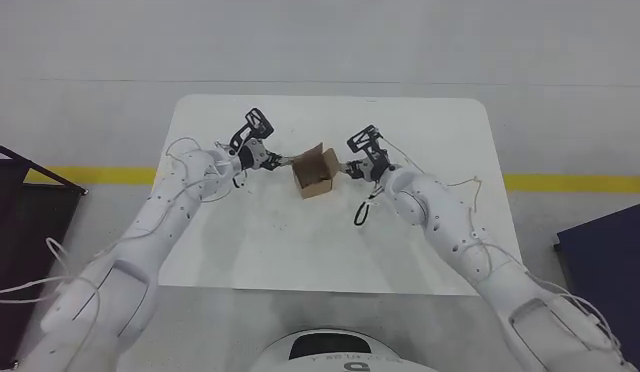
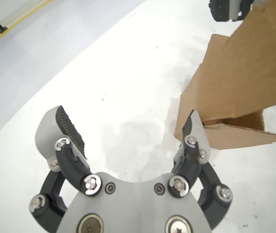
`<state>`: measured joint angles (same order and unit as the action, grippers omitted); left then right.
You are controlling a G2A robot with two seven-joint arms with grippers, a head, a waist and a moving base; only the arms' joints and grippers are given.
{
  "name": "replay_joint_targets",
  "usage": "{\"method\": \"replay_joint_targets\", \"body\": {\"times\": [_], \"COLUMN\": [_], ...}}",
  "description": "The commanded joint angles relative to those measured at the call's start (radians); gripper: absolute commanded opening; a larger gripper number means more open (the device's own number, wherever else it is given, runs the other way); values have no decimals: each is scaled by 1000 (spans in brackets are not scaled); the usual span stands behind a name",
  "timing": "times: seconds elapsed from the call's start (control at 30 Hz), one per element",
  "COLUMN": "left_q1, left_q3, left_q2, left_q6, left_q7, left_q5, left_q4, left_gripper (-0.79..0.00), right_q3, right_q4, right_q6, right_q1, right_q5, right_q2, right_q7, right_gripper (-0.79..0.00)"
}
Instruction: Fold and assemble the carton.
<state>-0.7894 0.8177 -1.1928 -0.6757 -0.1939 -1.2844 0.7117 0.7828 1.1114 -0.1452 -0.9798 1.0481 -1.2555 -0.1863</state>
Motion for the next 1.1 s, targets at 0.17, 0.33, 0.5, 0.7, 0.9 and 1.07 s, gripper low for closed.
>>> {"method": "replay_joint_targets", "body": {"times": [0.17,0.33,0.5,0.7,0.9,1.07], "left_q1": [-15,-52,-91,-123,-148,-160], "left_q3": [-1,22,40,67,115,127], "left_q2": [2,25,35,57,72,80], "left_q6": [-130,-242,-337,-321,-264,-258], "left_q7": [-10,-23,21,98,143,178], "left_q5": [13,12,89,111,151,136], "left_q4": [0,24,69,145,168,192], "left_gripper": [0,0,0,0,0,0], "right_q3": [-34,-67,-88,-86,-5,104], "right_q4": [-57,-94,-122,-159,-155,-53], "right_q6": [-38,-129,-202,-207,-194,-203], "right_q1": [45,83,115,137,71,-71], "right_q5": [9,46,64,64,67,126], "right_q2": [-28,-45,-60,-75,-45,16], "right_q7": [4,26,46,79,154,177], "right_gripper": [0,0,0,0,0,0]}}
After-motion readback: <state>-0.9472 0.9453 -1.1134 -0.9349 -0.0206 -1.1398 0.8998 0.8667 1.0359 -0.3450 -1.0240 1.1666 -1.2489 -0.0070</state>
